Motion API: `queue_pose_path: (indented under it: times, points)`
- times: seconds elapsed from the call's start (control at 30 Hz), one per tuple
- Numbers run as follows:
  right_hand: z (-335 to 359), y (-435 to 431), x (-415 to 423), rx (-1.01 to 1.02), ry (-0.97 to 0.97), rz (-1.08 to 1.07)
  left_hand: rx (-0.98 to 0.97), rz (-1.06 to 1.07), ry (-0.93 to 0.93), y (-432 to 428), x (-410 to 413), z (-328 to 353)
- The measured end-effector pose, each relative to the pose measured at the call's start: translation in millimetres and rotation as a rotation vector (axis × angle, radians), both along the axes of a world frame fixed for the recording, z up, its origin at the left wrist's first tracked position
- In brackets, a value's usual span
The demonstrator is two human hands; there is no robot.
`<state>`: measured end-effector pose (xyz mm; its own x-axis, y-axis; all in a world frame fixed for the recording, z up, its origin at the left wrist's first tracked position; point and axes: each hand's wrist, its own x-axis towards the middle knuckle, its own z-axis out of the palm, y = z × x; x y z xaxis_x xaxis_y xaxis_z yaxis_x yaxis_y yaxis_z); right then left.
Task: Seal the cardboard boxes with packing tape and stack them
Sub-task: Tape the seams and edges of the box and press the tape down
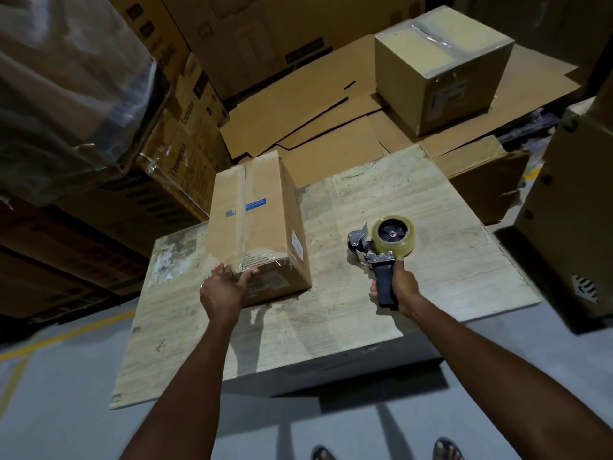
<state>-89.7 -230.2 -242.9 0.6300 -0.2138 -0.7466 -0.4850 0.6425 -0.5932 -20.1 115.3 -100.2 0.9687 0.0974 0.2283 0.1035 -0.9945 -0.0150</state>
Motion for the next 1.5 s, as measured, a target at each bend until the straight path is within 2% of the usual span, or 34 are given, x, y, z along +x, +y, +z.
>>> queue_pose_path:
  times: [0.07,0.13,0.2,0.27,0.33,0.4,0.53,0.6,0.73,0.87,1.23,1.5]
  points:
    - [7,1,-8,-0.453,0.119,0.085,-0.014,-0.005,0.005,0,-1,1]
    - [19,9,-17,-0.804,0.154,0.007,-0.021,-0.016,0.025,3,-1,0]
    - [35,22,-24,-1.054,0.017,-0.201,-0.037,-0.047,0.048,10,-1,-3]
    - [42,43,-22,-1.21,-0.247,-0.242,-0.075,-0.085,0.068,16,-3,-8]
    - [48,65,-15,-1.232,-0.492,-0.096,-0.133,-0.117,0.068,19,-8,-12]
    - [57,87,-7,-1.261,-0.652,0.099,-0.195,-0.147,0.075,21,-14,-13]
    - [51,118,10,-1.299,-0.801,0.499,-0.225,-0.279,0.036,32,-14,-17]
    - [48,126,21,-1.282,-0.838,0.58,-0.189,-0.394,-0.01,39,-7,-16]
    - [47,133,41,-1.225,-0.858,0.503,-0.292,-0.612,0.018,40,18,-7]
    - [47,142,57,-1.202,-0.904,0.399,-0.262,-0.821,0.143,45,42,-6]
    - [20,181,74,-1.16,-0.977,0.105,-0.413,-0.903,0.132,57,54,-22]
    - [16,193,65,-1.242,-1.039,0.157,-0.35,-0.979,0.023,58,56,-33]
